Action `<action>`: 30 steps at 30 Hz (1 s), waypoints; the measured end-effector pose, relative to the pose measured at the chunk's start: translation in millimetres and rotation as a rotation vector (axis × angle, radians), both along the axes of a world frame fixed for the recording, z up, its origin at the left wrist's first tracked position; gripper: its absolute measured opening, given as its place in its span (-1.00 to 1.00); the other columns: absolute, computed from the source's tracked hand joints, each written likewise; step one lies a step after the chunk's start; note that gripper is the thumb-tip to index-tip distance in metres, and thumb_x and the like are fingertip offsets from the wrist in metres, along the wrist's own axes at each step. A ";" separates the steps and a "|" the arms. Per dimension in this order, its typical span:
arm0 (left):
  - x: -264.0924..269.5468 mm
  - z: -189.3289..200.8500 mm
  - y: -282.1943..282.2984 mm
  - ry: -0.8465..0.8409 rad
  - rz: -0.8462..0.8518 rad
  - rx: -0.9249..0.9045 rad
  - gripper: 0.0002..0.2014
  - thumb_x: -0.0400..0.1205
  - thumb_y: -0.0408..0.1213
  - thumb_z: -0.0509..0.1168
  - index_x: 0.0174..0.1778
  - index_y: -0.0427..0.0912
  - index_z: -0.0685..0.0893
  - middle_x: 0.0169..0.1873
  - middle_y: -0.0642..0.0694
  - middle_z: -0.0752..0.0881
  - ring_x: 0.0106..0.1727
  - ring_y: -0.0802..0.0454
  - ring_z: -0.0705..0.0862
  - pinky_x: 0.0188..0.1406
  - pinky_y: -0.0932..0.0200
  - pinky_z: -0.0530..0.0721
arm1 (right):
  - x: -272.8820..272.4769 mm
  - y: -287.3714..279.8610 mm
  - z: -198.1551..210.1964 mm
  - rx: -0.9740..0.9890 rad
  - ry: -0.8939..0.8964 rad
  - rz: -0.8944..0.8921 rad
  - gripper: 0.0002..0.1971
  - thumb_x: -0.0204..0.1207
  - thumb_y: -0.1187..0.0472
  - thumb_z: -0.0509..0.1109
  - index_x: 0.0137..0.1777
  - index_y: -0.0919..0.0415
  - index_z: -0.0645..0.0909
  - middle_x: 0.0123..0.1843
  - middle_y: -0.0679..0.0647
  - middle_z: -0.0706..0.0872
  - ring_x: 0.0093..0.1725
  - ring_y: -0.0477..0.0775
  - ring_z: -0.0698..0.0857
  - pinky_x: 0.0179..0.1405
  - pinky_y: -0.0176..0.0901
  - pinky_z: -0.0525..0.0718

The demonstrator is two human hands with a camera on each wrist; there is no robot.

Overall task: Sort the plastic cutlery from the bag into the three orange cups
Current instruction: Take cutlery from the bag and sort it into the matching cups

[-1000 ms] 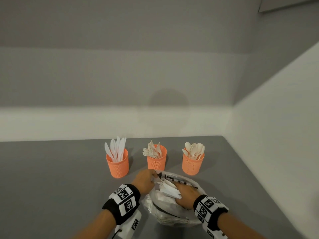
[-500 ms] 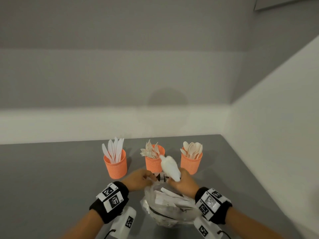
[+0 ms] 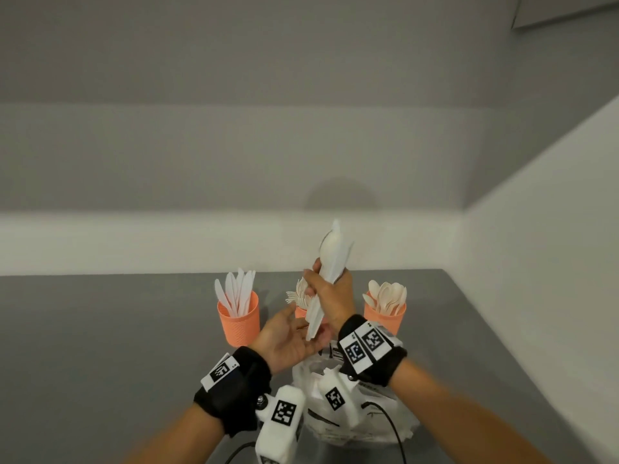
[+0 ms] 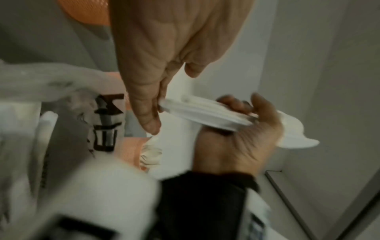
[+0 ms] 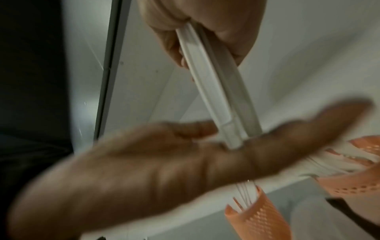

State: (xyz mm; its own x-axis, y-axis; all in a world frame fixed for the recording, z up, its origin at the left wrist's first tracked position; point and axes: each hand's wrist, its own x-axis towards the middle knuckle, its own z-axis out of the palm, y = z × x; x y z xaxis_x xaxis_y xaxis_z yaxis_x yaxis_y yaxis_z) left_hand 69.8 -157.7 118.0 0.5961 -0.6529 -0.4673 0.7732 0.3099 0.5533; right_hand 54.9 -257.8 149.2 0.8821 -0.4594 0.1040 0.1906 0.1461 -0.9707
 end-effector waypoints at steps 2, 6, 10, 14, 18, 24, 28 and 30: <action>-3.0 3.4 -2.5 -0.022 0.027 -0.033 -0.46 0.72 0.00 -0.01 0.38 -0.40 0.48 0.08 -0.32 0.67 0.05 -0.17 0.67 -0.04 -0.07 0.74 | 1.7 10.7 -13.5 -0.028 0.029 -0.046 -0.81 0.40 0.42 0.43 -0.28 0.13 0.53 -0.47 0.01 0.58 -0.54 -0.10 0.57 -0.33 -0.16 0.62; -4.8 0.5 1.4 -0.129 -0.039 0.109 -0.34 0.67 0.20 -0.08 0.23 -0.34 0.58 -0.10 -0.23 0.68 -0.09 -0.08 0.67 -0.15 0.06 0.76 | 3.0 14.0 -27.5 -0.017 0.105 -0.077 -0.78 0.42 0.42 0.39 -0.31 0.11 0.51 -0.50 0.06 0.52 -0.53 0.01 0.49 -0.43 -0.17 0.55; -5.4 7.5 7.0 -0.492 -0.064 0.259 -0.53 0.65 0.18 0.05 0.06 -0.14 0.64 -0.18 -0.02 0.72 -0.15 0.12 0.69 -0.10 0.21 0.63 | 3.5 9.3 -35.9 -0.161 0.125 -0.124 -0.76 0.44 0.49 0.31 -0.28 0.13 0.54 -0.32 0.15 0.66 -0.33 0.08 0.64 -0.31 -0.14 0.65; -2.0 14.6 -4.0 -0.788 0.035 0.416 -0.47 0.37 -0.02 0.49 0.19 -0.23 0.61 0.08 -0.20 0.76 0.12 -0.04 0.74 0.14 0.08 0.69 | -5.6 17.4 -53.5 -0.416 0.185 -0.062 -0.70 0.50 0.32 0.34 0.24 0.23 0.52 0.13 0.11 0.64 0.08 0.10 0.65 0.05 -0.11 0.65; 1.8 12.0 -11.3 -0.661 0.213 0.373 -0.69 0.52 -0.33 0.40 0.14 -0.40 0.66 -0.03 -0.30 0.76 -0.04 -0.09 0.75 -0.14 0.18 0.71 | -15.0 24.6 -48.8 -0.641 0.184 0.014 -0.67 0.49 0.33 0.34 0.26 0.23 0.54 0.11 0.07 0.70 0.12 0.03 0.67 0.15 -0.12 0.65; 6.0 18.8 0.5 -0.682 -0.064 0.249 -0.72 0.62 -0.21 0.25 0.08 -0.35 0.70 -0.06 -0.15 0.76 -0.07 0.06 0.74 -0.15 0.28 0.71 | -25.7 7.0 -32.2 -0.269 0.244 0.403 -0.84 0.42 0.51 0.35 -0.12 0.27 0.56 -0.39 0.10 0.65 -0.40 -0.05 0.70 -0.34 -0.22 0.68; 10.0 17.5 4.2 -0.635 -0.197 0.220 -0.64 0.56 -0.06 0.28 0.10 -0.27 0.70 0.01 -0.16 0.72 0.04 0.04 0.68 -0.04 0.31 0.70 | -33.9 2.8 -22.2 0.016 0.362 0.676 -0.82 0.56 0.30 0.28 -0.25 0.29 0.60 -0.51 0.04 0.71 -0.51 -0.08 0.70 -0.39 -0.29 0.71; 11.2 16.3 4.5 -0.622 -0.221 0.222 -0.62 0.53 -0.06 0.31 0.10 -0.28 0.70 0.02 -0.16 0.72 0.09 0.03 0.67 -0.01 0.31 0.70 | -33.5 2.6 -24.4 0.043 0.394 0.699 -0.80 0.60 0.26 0.24 -0.23 0.26 0.60 -0.49 0.04 0.72 -0.55 -0.09 0.66 -0.45 -0.29 0.66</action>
